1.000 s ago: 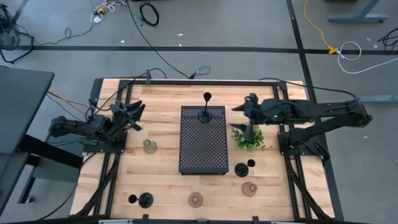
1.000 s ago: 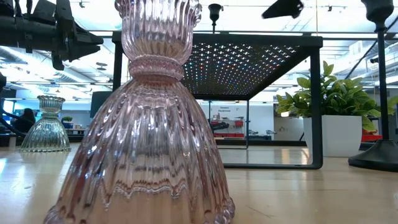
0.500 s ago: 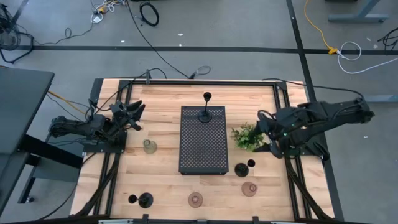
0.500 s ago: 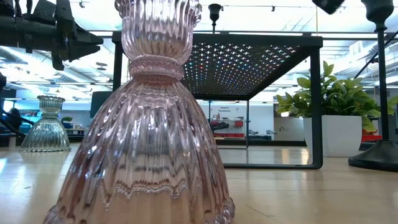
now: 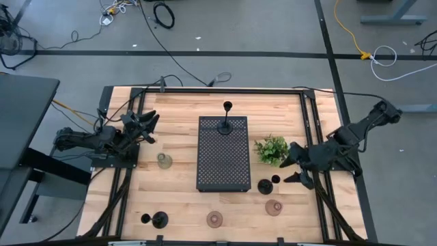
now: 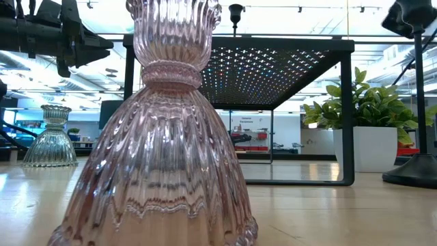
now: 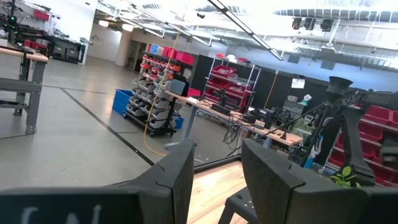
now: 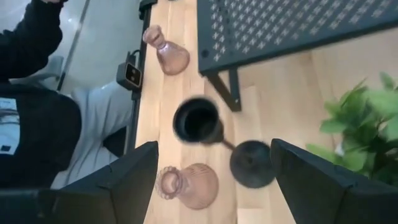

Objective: Pick & Place candle stick holders
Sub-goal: Put the top black candle holder on the shelf

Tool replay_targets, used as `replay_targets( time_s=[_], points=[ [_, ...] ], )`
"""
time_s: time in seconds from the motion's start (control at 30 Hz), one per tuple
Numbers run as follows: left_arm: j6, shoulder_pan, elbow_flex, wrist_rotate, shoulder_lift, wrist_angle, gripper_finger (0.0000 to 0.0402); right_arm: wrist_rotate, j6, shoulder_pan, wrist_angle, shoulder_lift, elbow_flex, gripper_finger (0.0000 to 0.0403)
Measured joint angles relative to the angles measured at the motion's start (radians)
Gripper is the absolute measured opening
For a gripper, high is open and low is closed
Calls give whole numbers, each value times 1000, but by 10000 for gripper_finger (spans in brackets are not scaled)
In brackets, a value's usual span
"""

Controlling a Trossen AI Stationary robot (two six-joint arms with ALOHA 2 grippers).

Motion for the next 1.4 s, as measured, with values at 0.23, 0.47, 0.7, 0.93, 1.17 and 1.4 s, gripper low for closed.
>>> replay_targets(
  time_s=[0.23, 0.47, 0.7, 0.93, 1.17, 1.4],
  points=[
    [0, 0, 0, 0, 0, 0, 138, 185, 113, 142, 106, -15, -106, 306],
    [0, 0, 0, -6, 0, 0, 138, 296, 134, 213, 190, -13, -180, 306],
    [0, 0, 0, -19, 0, 0, 138, 343, 157, 230, 309, -8, -264, 306],
    [-1, 0, 0, -46, 0, 0, 138, 344, 136, 230, 464, -8, -349, 306],
    [-1, 0, 0, -46, 0, 0, 138, 361, 108, 229, 576, -7, -423, 306],
    [0, 0, 0, -46, 0, 0, 138, 455, 70, 229, 611, -7, -429, 306]
  ],
)
